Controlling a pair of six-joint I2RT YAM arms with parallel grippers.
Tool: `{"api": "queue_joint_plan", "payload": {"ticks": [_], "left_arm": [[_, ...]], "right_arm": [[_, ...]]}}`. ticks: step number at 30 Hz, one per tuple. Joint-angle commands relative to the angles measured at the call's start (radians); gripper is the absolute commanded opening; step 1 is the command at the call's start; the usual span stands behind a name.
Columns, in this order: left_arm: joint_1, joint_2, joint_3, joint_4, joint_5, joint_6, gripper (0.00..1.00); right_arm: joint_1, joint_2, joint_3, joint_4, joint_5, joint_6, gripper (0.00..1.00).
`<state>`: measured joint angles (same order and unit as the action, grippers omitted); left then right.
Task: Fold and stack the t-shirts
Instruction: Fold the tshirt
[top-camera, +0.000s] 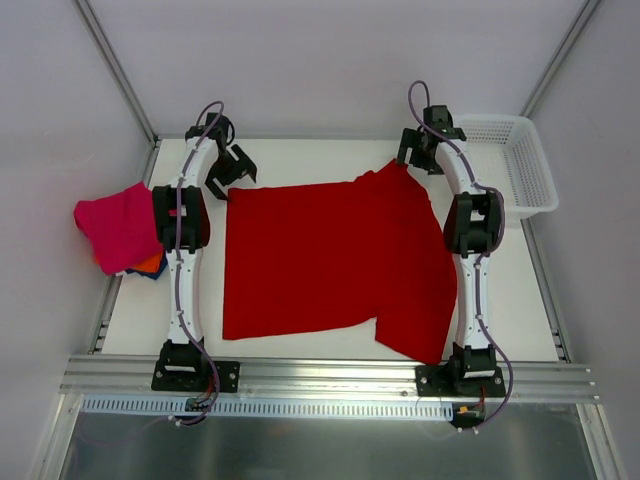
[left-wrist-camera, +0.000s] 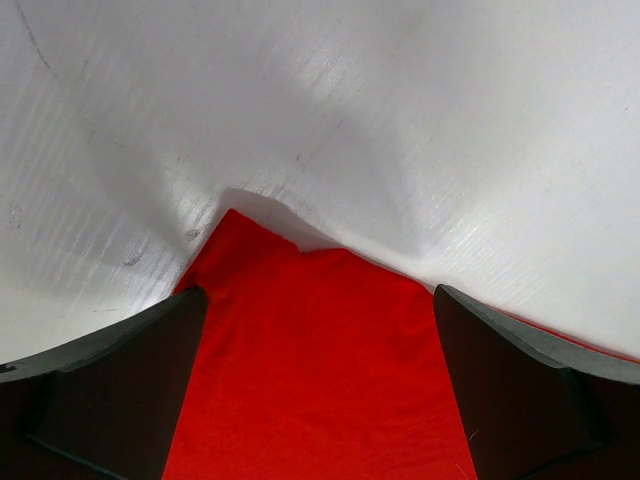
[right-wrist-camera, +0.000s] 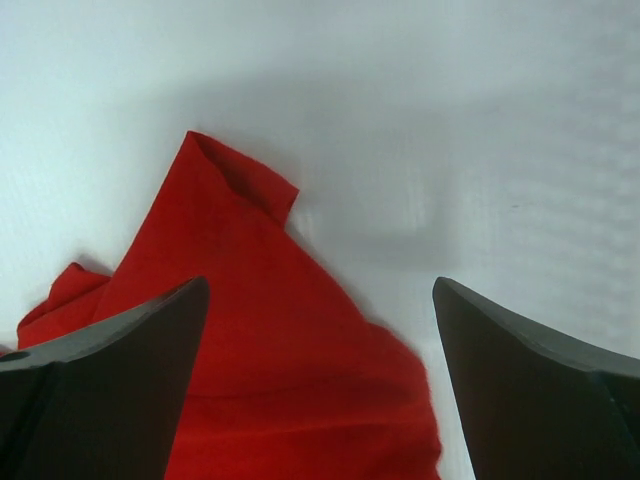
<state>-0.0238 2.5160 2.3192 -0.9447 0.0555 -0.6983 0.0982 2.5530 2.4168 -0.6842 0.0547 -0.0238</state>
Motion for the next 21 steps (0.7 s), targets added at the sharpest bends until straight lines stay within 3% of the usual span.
{"api": "queue_joint_plan", "payload": {"ticks": [1, 11, 14, 16, 21], "left_arm": [[0.016, -0.006, 0.000, 0.009, 0.012, -0.029, 0.99], [0.018, -0.034, -0.052, 0.009, -0.013, -0.024, 0.95], [0.018, -0.029, -0.058, 0.009, -0.013, -0.036, 0.88], [0.018, -0.025, -0.052, 0.009, -0.005, -0.046, 0.87], [0.018, -0.025, -0.055, 0.007, -0.002, -0.056, 0.87]], "right_arm": [[-0.014, 0.029, 0.031, 0.000, -0.125, 0.085, 0.99], [-0.014, 0.018, -0.033, -0.022, -0.197, 0.105, 0.92], [-0.012, 0.013, -0.021, -0.012, -0.200, 0.113, 0.69], [-0.014, 0.013, -0.010, -0.012, -0.211, 0.113, 0.60], [-0.014, 0.012, -0.015, -0.024, -0.231, 0.116, 0.48]]}}
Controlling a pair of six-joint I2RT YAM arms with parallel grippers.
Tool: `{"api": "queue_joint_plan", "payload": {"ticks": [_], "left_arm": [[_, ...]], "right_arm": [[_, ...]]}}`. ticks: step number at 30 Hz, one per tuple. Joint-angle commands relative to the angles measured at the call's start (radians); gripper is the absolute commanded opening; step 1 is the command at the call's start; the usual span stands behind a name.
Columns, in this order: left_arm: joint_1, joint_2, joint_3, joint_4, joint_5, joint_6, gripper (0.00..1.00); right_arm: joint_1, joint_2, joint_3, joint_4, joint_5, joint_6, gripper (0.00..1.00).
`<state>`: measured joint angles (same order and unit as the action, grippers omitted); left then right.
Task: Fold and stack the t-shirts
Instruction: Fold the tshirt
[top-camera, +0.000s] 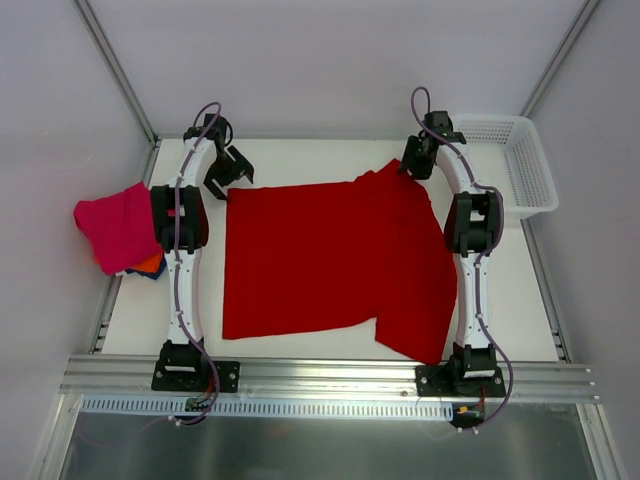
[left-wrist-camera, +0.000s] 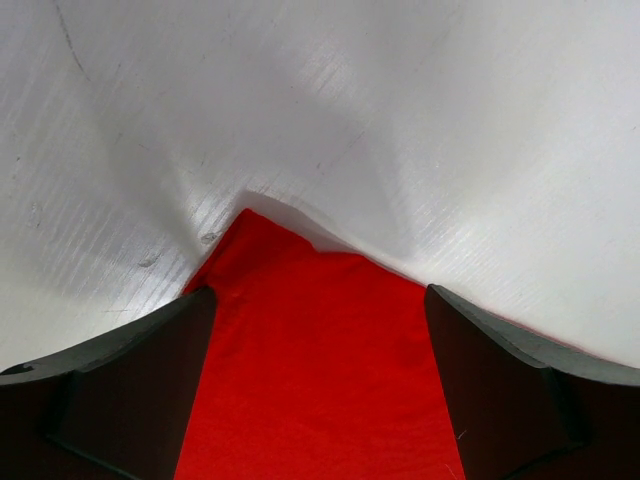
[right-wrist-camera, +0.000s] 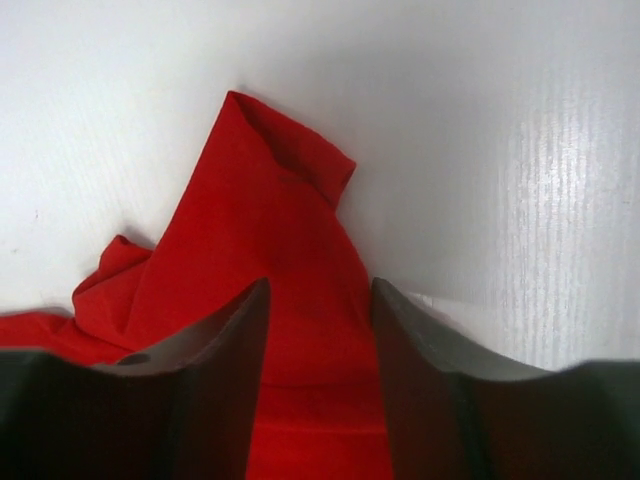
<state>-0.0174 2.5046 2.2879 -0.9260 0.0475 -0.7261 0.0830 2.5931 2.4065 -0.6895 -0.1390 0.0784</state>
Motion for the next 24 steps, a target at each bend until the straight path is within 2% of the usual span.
{"api": "queue_joint_plan", "payload": {"ticks": [1, 3, 5, 7, 13, 24], "left_arm": [[0.011, -0.013, -0.025, -0.011, 0.005, -0.030, 0.87], [0.011, -0.015, -0.028, -0.014, -0.003, -0.029, 0.80], [0.011, -0.013, -0.030, -0.016, -0.003, -0.029, 0.73], [0.026, -0.006, -0.031, -0.017, 0.005, -0.030, 0.60], [0.037, 0.013, -0.025, -0.017, 0.018, -0.036, 0.25], [0.039, 0.013, -0.021, -0.017, 0.026, -0.024, 0.06]], "right_arm": [[0.000, -0.030, -0.004, -0.025, -0.040, 0.014, 0.42], [0.001, -0.034, -0.009, -0.028, -0.042, 0.011, 0.34], [0.001, -0.041, -0.018, -0.028, -0.036, 0.008, 0.16], [0.001, -0.051, -0.029, -0.028, -0.015, 0.008, 0.01], [0.001, -0.085, -0.041, -0.027, 0.021, -0.019, 0.00], [0.015, -0.142, -0.076, -0.024, 0.042, -0.045, 0.00]]}}
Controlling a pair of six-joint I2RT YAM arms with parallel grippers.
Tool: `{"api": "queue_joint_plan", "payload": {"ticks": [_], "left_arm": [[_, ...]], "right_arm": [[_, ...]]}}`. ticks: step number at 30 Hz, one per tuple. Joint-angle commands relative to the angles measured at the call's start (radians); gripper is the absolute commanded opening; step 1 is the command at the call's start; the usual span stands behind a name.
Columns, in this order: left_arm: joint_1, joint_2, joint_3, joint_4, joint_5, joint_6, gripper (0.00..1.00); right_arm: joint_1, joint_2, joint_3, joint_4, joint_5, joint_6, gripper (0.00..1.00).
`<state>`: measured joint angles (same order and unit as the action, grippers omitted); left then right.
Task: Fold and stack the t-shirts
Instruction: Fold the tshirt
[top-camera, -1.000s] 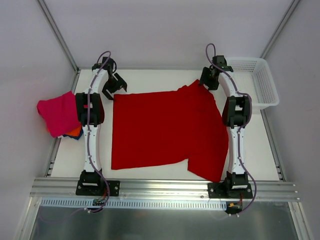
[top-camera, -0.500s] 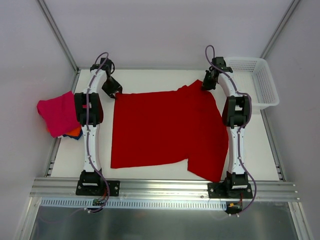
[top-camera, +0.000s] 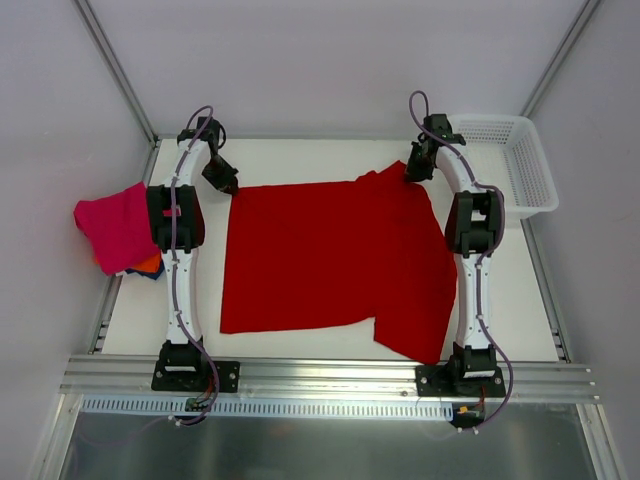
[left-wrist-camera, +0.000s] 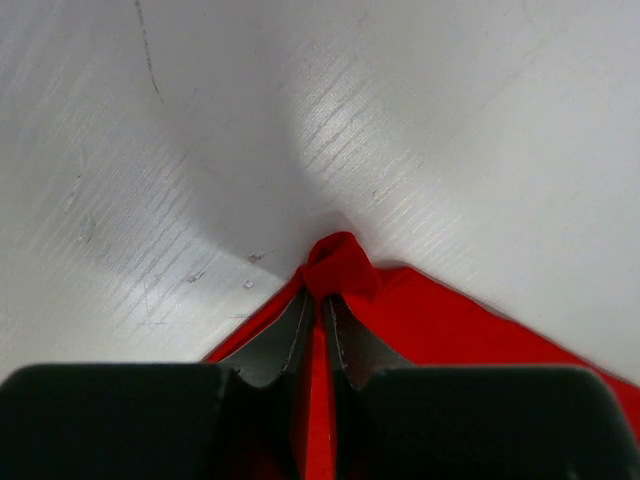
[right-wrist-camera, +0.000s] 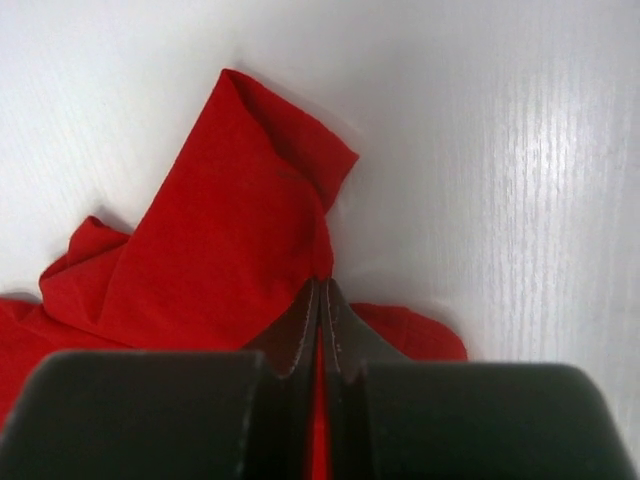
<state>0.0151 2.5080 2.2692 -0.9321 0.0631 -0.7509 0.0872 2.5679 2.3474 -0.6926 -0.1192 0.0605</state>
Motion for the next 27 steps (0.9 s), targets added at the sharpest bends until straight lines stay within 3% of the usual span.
{"api": "queue_joint_plan", "payload": {"ticks": [1, 6, 19, 27], "left_arm": [[0.006, 0.002, -0.004, -0.011, 0.010, 0.001, 0.06], [0.006, -0.023, -0.017, -0.011, -0.002, 0.007, 0.00], [-0.001, -0.147, -0.057, -0.011, -0.026, 0.068, 0.00], [-0.010, -0.247, -0.114, -0.011, -0.043, 0.110, 0.00]], "right_arm": [[0.013, -0.127, -0.023, -0.021, 0.036, -0.037, 0.00], [0.023, -0.221, -0.080, -0.004, 0.070, -0.085, 0.00], [0.049, -0.373, -0.186, -0.084, 0.113, -0.149, 0.00], [0.068, -0.503, -0.338, -0.099, 0.151, -0.154, 0.00]]}}
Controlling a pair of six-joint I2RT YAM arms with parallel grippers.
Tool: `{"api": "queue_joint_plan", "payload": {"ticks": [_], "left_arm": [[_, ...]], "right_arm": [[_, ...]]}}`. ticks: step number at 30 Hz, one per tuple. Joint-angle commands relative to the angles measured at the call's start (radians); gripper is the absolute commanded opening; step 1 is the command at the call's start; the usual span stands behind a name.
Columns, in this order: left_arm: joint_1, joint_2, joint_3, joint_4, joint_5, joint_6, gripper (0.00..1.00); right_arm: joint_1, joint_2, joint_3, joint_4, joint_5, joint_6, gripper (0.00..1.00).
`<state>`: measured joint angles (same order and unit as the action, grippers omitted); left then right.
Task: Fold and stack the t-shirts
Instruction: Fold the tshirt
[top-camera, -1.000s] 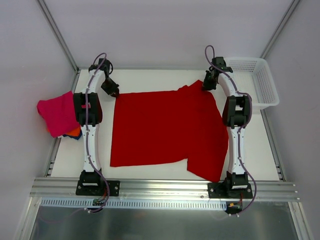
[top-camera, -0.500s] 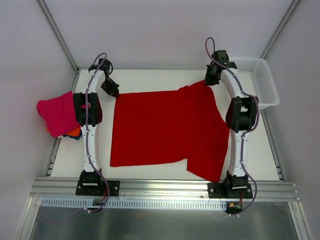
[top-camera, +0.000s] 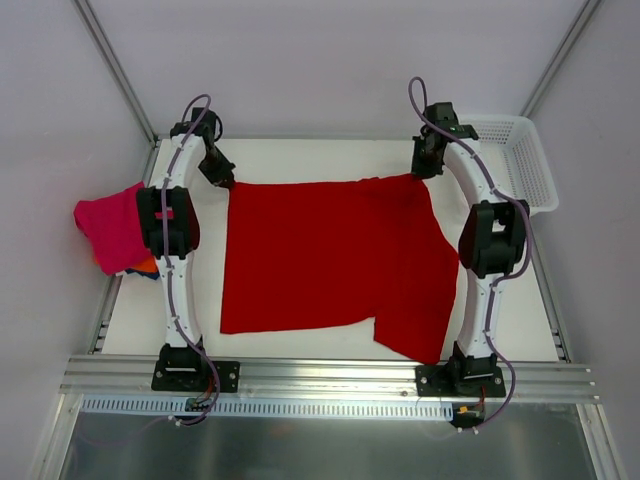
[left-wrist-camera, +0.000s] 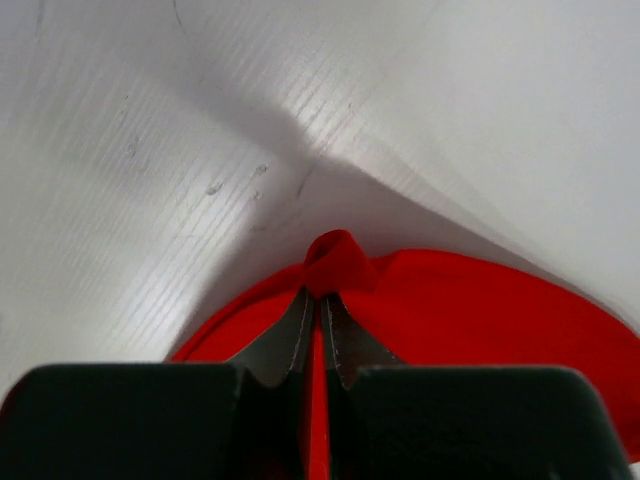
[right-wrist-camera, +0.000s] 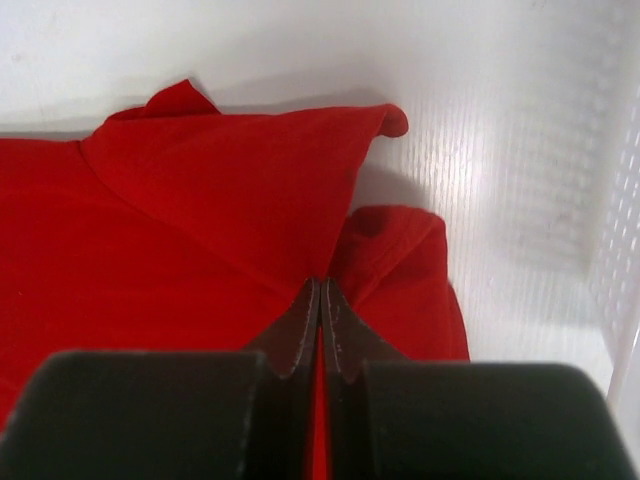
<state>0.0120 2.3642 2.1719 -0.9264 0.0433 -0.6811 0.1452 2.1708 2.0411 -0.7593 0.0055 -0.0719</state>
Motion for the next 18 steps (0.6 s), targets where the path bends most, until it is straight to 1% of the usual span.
{"api": "queue_joint_plan", "payload": {"ticks": [1, 4, 7, 17, 18], "left_arm": [[-0.007, -0.109, -0.029, -0.017, -0.026, 0.048, 0.00], [-0.006, -0.125, -0.047, -0.017, -0.039, 0.069, 0.00], [-0.037, -0.140, -0.078, -0.019, -0.036, 0.078, 0.00], [-0.069, -0.227, -0.205, -0.022, -0.039, 0.104, 0.00], [-0.072, -0.247, -0.222, -0.023, -0.065, 0.107, 0.00]], "right_arm": [[0.014, -0.114, -0.041, -0.034, 0.027, -0.022, 0.00], [0.020, -0.144, -0.074, -0.041, 0.028, -0.017, 0.00], [0.025, -0.173, -0.105, -0.048, 0.030, -0.011, 0.00], [0.044, -0.249, -0.122, -0.141, 0.063, -0.028, 0.00], [0.045, -0.253, -0.122, -0.149, 0.067, -0.028, 0.00]]}}
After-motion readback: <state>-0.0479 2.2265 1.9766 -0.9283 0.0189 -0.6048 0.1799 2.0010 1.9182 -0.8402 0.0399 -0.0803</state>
